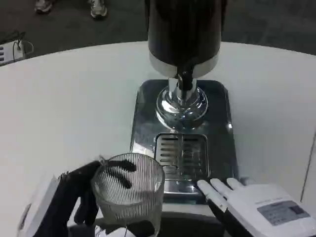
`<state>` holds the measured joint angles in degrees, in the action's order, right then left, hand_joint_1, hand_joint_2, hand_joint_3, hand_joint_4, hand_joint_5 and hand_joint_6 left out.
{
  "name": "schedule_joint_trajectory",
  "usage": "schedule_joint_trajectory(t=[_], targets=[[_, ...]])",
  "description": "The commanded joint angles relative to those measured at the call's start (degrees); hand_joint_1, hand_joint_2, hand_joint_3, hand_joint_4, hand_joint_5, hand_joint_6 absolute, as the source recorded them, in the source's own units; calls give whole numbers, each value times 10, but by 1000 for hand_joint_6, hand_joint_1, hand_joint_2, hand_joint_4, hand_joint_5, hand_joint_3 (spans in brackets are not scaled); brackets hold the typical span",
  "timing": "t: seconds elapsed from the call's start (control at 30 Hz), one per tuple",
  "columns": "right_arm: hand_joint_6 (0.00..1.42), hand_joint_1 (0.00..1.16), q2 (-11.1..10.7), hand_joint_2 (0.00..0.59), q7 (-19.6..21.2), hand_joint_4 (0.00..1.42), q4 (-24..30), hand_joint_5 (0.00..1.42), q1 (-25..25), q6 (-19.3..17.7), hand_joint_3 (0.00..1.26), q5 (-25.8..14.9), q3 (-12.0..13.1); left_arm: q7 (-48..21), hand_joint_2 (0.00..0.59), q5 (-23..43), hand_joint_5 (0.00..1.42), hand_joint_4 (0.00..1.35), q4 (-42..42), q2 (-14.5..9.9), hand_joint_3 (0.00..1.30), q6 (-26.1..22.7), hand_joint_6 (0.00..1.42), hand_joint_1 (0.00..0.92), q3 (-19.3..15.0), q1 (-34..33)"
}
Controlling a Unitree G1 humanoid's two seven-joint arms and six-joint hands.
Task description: Grasp the cup under the faucet to collect the drink, then remove the cup.
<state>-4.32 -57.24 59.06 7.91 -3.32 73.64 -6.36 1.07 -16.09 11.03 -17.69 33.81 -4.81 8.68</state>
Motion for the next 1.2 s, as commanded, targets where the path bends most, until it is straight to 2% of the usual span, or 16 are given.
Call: schedule_joint_trajectory(t=[0.03,0.57,0.93,1.2], targets=[[0,542,2,443,-7,0,4,0,-3,3,0,3,-5,-2,0,13,1313,1123,-3,-2,984,17,1424,555,-5,-4],[0,542,2,443,-6,0,3,0,-3,9,0,8,-10,-1,0,12,1313,1123,-6,-1,984,17,1424,555,-7,-4],[0,542,0,443,4,0,7,0,0,8,0,7,-5,0,0,4,1313,1123,-12,3,984,12,1424,555,-3,-4],[0,542,3,443,5,0,9,0,-3,11,0,5,0,25,0,-35,1313,1123,-63,18,984,9,1424,555,6,-44]])
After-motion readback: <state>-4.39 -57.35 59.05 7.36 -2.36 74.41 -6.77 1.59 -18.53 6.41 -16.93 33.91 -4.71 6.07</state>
